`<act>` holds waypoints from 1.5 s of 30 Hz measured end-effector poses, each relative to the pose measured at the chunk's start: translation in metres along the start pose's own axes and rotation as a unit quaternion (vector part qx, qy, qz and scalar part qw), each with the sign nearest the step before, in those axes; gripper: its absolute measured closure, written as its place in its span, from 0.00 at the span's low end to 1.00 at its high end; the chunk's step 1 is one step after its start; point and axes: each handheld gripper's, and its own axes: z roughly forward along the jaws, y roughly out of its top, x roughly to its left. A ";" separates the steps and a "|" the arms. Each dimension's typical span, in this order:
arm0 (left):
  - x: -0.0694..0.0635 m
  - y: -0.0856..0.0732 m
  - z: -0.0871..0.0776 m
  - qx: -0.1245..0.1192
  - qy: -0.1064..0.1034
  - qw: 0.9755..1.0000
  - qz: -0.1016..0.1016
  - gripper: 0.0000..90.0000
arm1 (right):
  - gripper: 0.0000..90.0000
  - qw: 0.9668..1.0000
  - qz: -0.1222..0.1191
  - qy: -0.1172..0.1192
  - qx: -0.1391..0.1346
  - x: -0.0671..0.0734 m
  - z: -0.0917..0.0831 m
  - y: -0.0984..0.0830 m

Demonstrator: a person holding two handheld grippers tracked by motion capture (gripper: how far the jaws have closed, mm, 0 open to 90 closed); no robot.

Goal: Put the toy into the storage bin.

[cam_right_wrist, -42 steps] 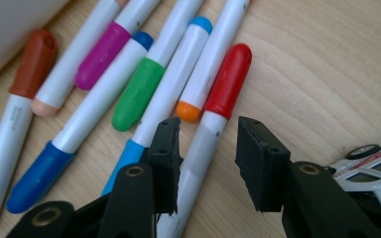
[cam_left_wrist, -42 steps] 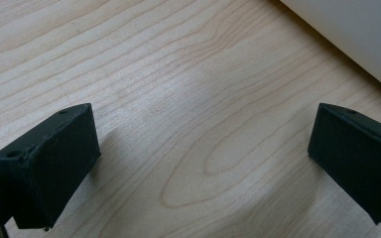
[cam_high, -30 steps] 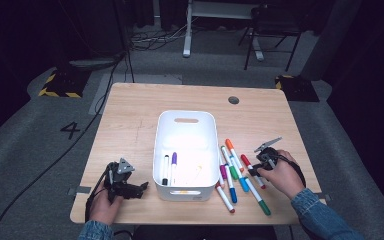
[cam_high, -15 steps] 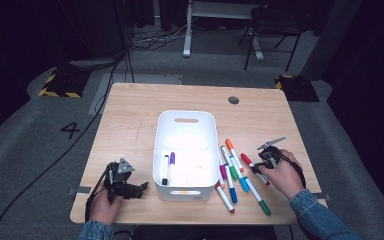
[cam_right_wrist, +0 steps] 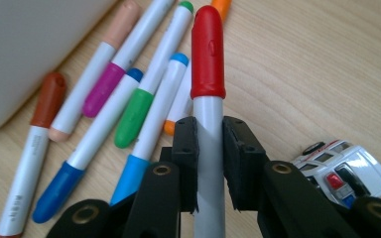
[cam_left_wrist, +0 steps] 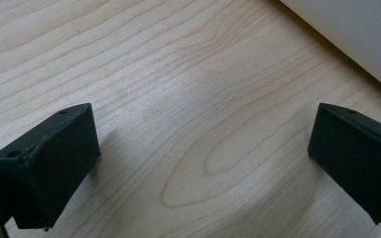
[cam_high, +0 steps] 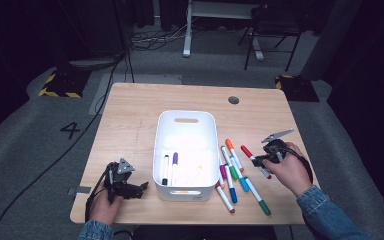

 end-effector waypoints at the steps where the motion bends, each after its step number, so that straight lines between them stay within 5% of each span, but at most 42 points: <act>1: 0.000 0.000 0.000 0.000 -0.001 1.000 0.000 0.00 | 0.86 1.000 0.000 0.002 -0.003 0.001 -0.002 0.001; 29: -0.001 0.000 0.000 0.000 0.000 1.000 -0.004 0.00 | 0.86 0.994 -0.073 0.055 -0.062 0.049 -0.058 0.050; 45: -0.001 0.000 0.000 0.001 0.001 1.000 -0.003 0.00 | 0.86 0.987 -0.127 0.082 -0.061 0.086 -0.052 0.091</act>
